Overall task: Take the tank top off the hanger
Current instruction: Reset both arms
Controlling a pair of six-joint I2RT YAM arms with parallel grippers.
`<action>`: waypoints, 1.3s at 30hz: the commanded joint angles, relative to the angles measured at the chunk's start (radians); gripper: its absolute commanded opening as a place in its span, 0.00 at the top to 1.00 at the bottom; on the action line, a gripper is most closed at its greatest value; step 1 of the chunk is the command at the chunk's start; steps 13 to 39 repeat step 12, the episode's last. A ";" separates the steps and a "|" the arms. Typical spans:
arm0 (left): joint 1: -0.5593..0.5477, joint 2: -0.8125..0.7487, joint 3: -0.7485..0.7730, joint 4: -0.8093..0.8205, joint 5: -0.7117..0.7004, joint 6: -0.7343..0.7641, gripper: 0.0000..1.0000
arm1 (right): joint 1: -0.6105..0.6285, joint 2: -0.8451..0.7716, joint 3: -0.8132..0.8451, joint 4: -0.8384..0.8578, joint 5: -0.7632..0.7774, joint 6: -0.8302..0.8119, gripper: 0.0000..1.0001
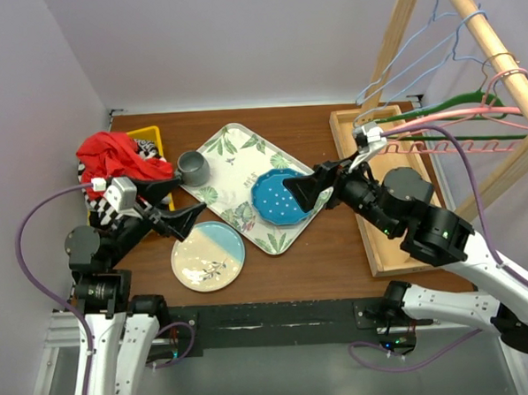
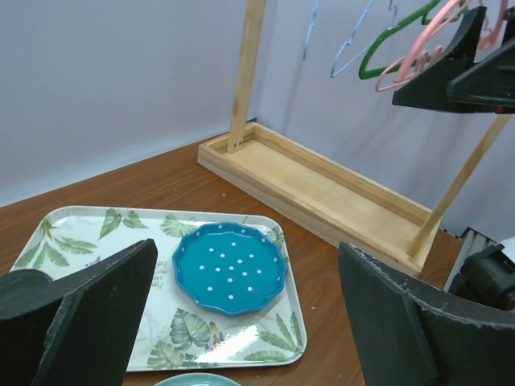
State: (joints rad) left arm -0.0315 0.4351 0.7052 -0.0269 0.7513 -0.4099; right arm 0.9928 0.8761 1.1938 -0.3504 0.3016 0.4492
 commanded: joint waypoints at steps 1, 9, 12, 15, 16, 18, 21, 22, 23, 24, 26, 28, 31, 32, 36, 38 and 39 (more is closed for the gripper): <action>-0.018 -0.012 -0.023 0.050 0.043 -0.036 0.00 | 0.001 -0.006 0.010 -0.004 0.033 0.031 0.01; -0.031 -0.009 -0.010 0.051 0.039 -0.046 0.00 | 0.001 -0.005 -0.016 0.007 0.019 0.042 0.01; -0.033 -0.009 -0.003 0.045 0.037 -0.044 0.00 | 0.003 -0.005 -0.016 0.001 0.014 0.040 0.01; -0.033 -0.009 -0.003 0.045 0.037 -0.044 0.00 | 0.003 -0.005 -0.016 0.001 0.014 0.040 0.01; -0.033 -0.009 -0.003 0.045 0.037 -0.044 0.00 | 0.003 -0.005 -0.016 0.001 0.014 0.040 0.01; -0.033 -0.009 -0.003 0.045 0.037 -0.044 0.00 | 0.003 -0.005 -0.016 0.001 0.014 0.040 0.01; -0.033 -0.009 -0.003 0.045 0.037 -0.044 0.00 | 0.003 -0.005 -0.016 0.001 0.014 0.040 0.01; -0.033 -0.009 -0.003 0.045 0.037 -0.044 0.00 | 0.003 -0.005 -0.016 0.001 0.014 0.040 0.01; -0.033 -0.009 -0.003 0.045 0.037 -0.044 0.00 | 0.003 -0.005 -0.016 0.001 0.014 0.040 0.01; -0.033 -0.009 -0.003 0.045 0.037 -0.044 0.00 | 0.003 -0.005 -0.016 0.001 0.014 0.040 0.01; -0.033 -0.009 -0.003 0.045 0.037 -0.044 0.00 | 0.003 -0.005 -0.016 0.001 0.014 0.040 0.01; -0.033 -0.009 -0.003 0.045 0.037 -0.044 0.00 | 0.003 -0.005 -0.016 0.001 0.014 0.040 0.01; -0.033 -0.009 -0.003 0.045 0.037 -0.044 0.00 | 0.003 -0.005 -0.016 0.001 0.014 0.040 0.01; -0.033 -0.009 -0.003 0.045 0.037 -0.044 0.00 | 0.003 -0.005 -0.016 0.001 0.014 0.040 0.01; -0.033 -0.009 -0.003 0.045 0.037 -0.044 0.00 | 0.003 -0.005 -0.016 0.001 0.014 0.040 0.01; -0.033 -0.009 -0.003 0.045 0.037 -0.044 0.00 | 0.003 -0.005 -0.016 0.001 0.014 0.040 0.01; -0.033 -0.009 -0.003 0.045 0.037 -0.044 0.00 | 0.003 -0.005 -0.016 0.001 0.014 0.040 0.01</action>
